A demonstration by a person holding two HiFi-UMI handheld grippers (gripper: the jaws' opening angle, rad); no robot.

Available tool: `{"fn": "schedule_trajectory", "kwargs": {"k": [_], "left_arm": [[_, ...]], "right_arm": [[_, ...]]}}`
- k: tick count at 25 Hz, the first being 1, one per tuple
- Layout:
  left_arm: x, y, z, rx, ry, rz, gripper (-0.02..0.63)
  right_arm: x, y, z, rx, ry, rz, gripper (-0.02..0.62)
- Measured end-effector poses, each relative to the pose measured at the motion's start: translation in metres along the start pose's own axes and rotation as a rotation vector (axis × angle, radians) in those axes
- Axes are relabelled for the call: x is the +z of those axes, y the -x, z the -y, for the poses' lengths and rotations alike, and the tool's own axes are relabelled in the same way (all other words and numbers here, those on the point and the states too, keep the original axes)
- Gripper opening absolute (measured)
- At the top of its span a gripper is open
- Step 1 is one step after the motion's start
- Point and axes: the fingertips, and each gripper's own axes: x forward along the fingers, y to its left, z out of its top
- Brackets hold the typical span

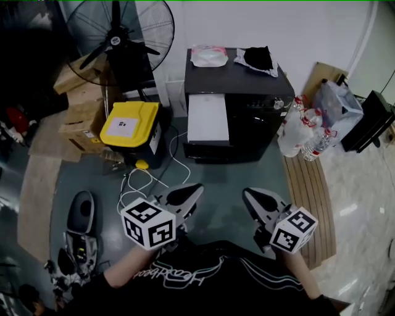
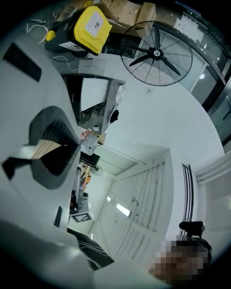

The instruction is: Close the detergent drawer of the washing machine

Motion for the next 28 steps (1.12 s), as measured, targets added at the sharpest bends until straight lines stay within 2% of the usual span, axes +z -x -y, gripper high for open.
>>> {"fn": "schedule_trajectory", "kwargs": {"k": [7, 15, 19, 28], "left_arm": [[0.01, -0.018, -0.08, -0.01, 0.05, -0.042, 0.023], [0.01, -0.024, -0.16, -0.009, 0.078, -0.096, 0.023], [0.013, -0.022, -0.195, -0.013, 0.086, -0.125, 0.023], [0.018, -0.028, -0.254, -0.024, 0.091, -0.166, 0.023]], "right_arm": [[-0.012, -0.058, 0.039, -0.094, -0.086, -0.051, 0.026], [-0.035, -0.121, 0.072, -0.199, -0.114, -0.113, 0.026], [-0.05, -0.153, 0.087, -0.262, -0.092, -0.153, 0.026], [-0.075, -0.195, 0.128, -0.397, -0.211, -0.14, 0.026]]}}
